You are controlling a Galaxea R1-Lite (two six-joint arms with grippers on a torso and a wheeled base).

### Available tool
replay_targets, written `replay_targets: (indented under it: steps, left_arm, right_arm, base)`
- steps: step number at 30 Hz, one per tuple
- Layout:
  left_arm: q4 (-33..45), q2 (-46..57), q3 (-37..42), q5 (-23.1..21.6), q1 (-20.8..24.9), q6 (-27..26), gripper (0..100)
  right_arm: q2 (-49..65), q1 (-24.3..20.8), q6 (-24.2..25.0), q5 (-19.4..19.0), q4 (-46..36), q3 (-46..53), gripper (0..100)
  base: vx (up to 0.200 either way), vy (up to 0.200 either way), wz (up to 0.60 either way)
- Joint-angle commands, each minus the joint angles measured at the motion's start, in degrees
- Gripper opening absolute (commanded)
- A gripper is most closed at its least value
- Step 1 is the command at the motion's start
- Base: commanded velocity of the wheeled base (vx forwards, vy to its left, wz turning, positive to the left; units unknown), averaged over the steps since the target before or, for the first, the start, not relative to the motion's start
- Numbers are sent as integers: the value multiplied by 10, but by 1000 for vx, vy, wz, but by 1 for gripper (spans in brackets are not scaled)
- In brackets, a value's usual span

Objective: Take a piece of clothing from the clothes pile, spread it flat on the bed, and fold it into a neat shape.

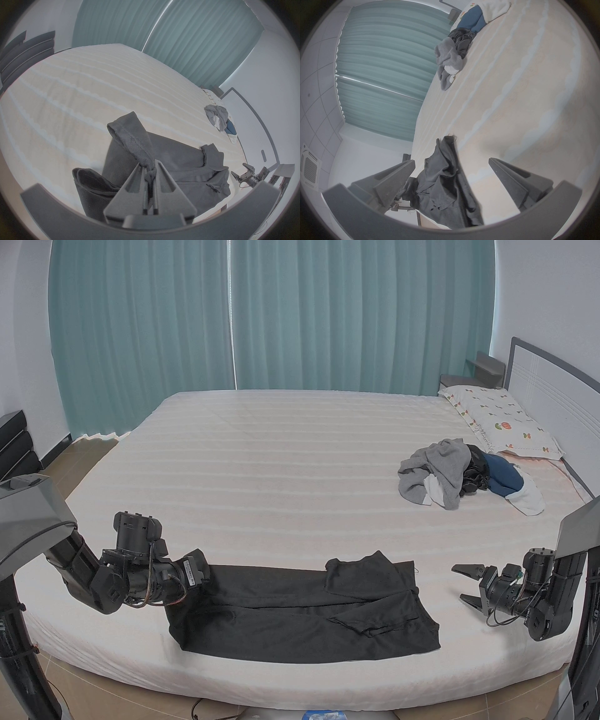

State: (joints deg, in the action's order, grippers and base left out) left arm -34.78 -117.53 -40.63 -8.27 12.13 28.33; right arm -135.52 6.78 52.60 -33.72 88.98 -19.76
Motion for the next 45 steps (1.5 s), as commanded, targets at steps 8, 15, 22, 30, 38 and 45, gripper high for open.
replay_targets:
  steps: [8, 15, 22, 30, 38, 45]
  left_arm:
    - [159, 29, -130, 26, 83, 43, 0]
    - [234, 25, -192, 26, 119, 64, 0]
    - [306, -12, -264, 26, 161, 91, 0]
    - [319, -42, -313, 26, 196, 122, 0]
    - [314, -79, -322, 34, 206, 132, 0]
    - [318, -75, -316, 47, 214, 152, 100]
  right_arm:
    - [-3, -1, -2, 0, 7, 2, 100]
    - [-3, -1, -2, 0, 7, 2, 100]
    - [-3, -1, -3, 0, 7, 2, 100]
    - [-4, -1, -4, 0, 7, 2, 100]
    - [-4, -1, -5, 1, 7, 4, 100]
    - [-4, -1, -5, 0, 7, 5, 100]
  base:
    - [0, -200, 0]
    - [0, -200, 0]
    - [0, -200, 0]
    - [0, -175, 0]
    - [0, 0, 0]
    - [0, 0, 0]
